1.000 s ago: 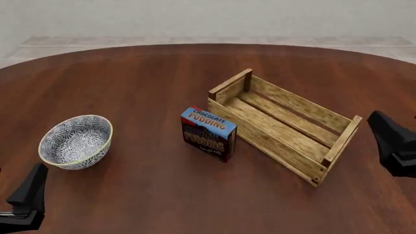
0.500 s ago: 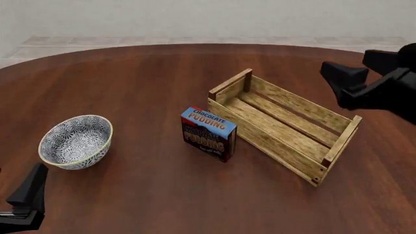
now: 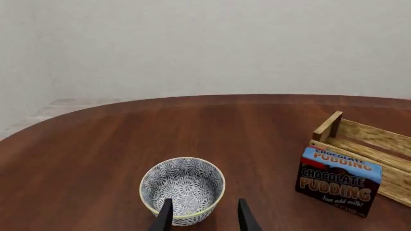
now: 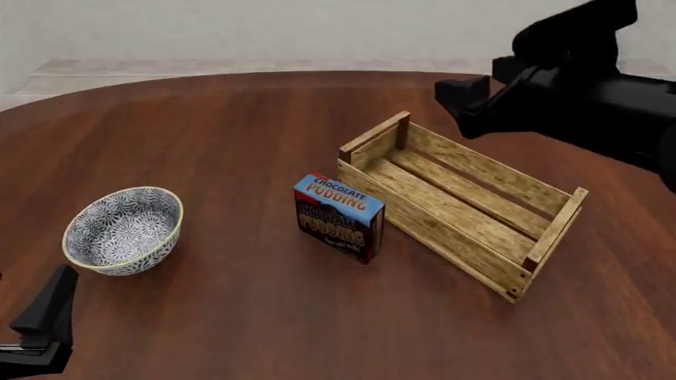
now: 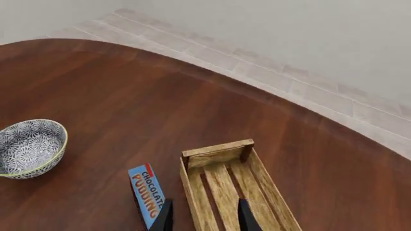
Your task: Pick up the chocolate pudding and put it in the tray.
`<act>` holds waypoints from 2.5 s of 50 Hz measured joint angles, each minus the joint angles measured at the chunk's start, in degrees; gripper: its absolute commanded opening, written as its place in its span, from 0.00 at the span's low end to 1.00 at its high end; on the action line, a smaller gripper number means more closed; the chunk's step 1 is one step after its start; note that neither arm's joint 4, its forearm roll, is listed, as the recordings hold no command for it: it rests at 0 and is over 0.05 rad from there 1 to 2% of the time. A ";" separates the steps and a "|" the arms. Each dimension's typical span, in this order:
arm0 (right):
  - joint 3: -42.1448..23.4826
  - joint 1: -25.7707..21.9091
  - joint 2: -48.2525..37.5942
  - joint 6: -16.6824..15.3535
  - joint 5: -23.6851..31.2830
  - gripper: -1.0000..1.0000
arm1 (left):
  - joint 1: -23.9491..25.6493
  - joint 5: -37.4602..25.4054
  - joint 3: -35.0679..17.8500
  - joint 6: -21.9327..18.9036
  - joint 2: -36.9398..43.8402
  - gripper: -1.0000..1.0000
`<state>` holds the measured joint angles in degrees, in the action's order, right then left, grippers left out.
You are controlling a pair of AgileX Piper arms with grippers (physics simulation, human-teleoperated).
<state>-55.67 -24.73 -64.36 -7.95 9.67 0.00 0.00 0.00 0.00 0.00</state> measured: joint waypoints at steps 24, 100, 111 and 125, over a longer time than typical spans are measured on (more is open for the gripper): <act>-7.40 -7.07 -12.10 -3.94 1.90 1.00 | 0.00 0.00 0.00 0.00 0.00 1.00; -7.94 -12.47 -25.31 -13.10 2.59 1.00 | 0.00 0.00 0.00 0.00 0.00 1.00; -7.31 -12.26 -26.19 -12.62 1.74 1.00 | 0.00 0.00 0.00 0.00 0.00 1.00; -6.73 -12.19 -27.13 -11.99 0.94 1.00 | 0.00 0.00 0.00 0.00 0.00 1.00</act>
<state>-62.40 -36.93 -91.50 -19.95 10.62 0.00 0.00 0.00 0.00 0.00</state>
